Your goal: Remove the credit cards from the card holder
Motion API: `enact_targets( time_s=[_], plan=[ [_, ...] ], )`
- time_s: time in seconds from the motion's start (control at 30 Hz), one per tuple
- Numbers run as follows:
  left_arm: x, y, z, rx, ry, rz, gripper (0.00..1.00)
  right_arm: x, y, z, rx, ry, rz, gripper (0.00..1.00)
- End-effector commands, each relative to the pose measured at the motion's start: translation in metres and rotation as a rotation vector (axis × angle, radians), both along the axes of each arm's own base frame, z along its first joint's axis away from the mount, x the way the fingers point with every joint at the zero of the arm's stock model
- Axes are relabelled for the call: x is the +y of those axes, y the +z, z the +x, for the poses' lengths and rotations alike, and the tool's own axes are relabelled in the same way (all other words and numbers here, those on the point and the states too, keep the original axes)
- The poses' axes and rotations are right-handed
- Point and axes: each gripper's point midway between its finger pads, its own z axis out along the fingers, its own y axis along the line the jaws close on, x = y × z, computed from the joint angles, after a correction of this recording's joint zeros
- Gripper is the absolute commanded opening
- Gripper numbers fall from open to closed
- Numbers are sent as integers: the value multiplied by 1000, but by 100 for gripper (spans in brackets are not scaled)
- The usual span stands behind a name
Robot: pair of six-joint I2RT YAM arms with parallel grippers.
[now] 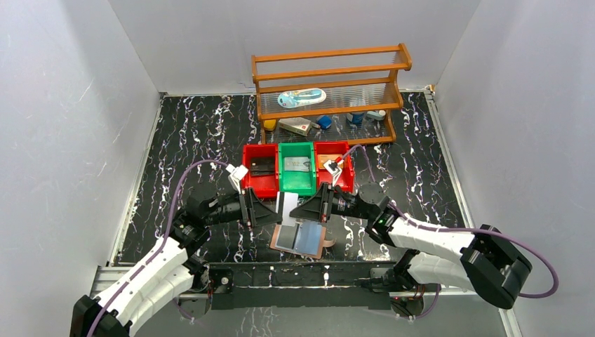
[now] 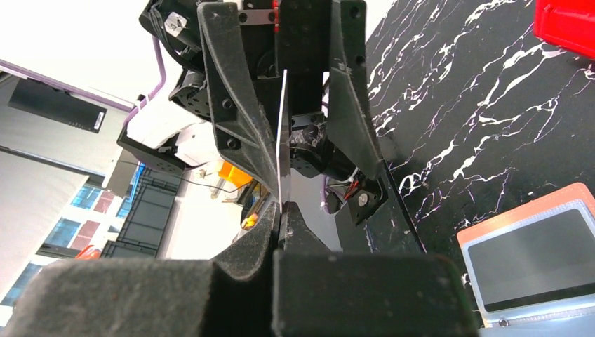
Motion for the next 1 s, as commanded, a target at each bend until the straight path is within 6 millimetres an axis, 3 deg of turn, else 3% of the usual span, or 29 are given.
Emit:
enact_targets(
  time_s=[0.0, 0.1, 0.33, 0.6, 0.8, 0.97],
  plan=[
    [9, -2, 6, -29, 44, 86, 67, -5, 8, 5, -38, -43, 12, 0],
    [20, -7, 13, -62, 94, 183, 79, -6, 1, 10, -27, -77, -24, 0],
    [59, -4, 32, -185, 249, 428, 98, -7, -14, 27, -22, -162, -141, 0],
    [109, 16, 56, -322, 507, 572, 98, -13, -22, 52, -41, -286, -262, 0],
    [132, 1, 69, -356, 595, 689, 99, -16, -23, 64, -61, -337, -329, 0],
    [133, -6, 70, -341, 598, 711, 98, -20, -25, 79, -108, -391, -402, 0]
  ],
)
